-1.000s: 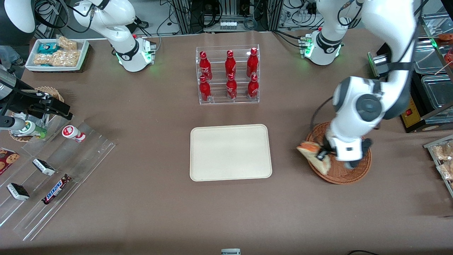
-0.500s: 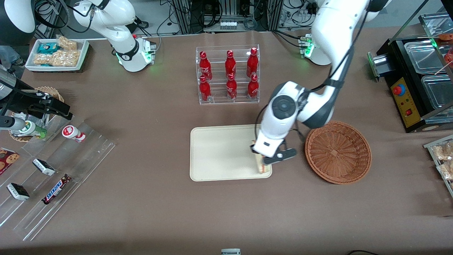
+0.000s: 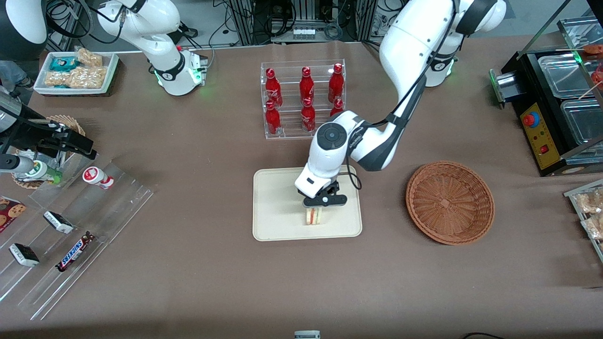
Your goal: Place sandwich from basket to tray
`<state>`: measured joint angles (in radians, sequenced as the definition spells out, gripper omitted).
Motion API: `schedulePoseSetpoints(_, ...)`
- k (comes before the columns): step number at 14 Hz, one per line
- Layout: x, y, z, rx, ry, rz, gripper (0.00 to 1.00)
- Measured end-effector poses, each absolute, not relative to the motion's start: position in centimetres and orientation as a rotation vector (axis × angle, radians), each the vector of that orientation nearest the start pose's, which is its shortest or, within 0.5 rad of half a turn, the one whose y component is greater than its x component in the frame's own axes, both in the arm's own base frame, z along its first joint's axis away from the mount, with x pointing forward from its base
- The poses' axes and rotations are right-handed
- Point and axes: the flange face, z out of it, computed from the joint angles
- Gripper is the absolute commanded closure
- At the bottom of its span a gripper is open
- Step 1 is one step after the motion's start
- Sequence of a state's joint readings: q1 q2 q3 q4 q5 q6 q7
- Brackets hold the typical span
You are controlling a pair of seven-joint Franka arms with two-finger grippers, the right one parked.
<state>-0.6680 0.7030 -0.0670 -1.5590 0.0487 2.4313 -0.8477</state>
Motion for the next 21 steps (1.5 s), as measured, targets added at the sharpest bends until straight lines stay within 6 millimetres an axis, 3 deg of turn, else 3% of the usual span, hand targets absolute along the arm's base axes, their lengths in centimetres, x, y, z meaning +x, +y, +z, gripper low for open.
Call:
schedulePoseSetpoints(1, 53.9, -48.2, 24.3, -3.270, -0.162, -0.204, 0.05)
schedulePoseSetpoints(3, 54.0, -48.6, 23.9, -3.288, -0.218, -0.220, 0.00)
schedulePoseSetpoints(5, 54.5, -48.9, 25.1, -3.302, -0.281, -0.239, 0.00)
schedulePoseSetpoints(7, 55.1, -48.7, 28.4, -3.291, -0.301, -0.240, 0.00)
schedulePoseSetpoints(9, 55.2, -47.6, 33.6, -3.260, -0.315, -0.223, 0.00)
schedulePoseSetpoints(12, 56.8, -42.1, 41.6, -3.205, -0.370, -0.203, 0.00)
schedulePoseSetpoints(15, 59.0, -34.3, 46.7, -3.156, -0.389, -0.157, 0.00)
schedulePoseSetpoints(17, 60.3, -29.7, 48.5, -3.139, -0.423, -0.146, 0.00)
schedulePoseSetpoints(21, 61.6, -20.6, 48.9, -3.097, -0.368, -0.034, 0.00)
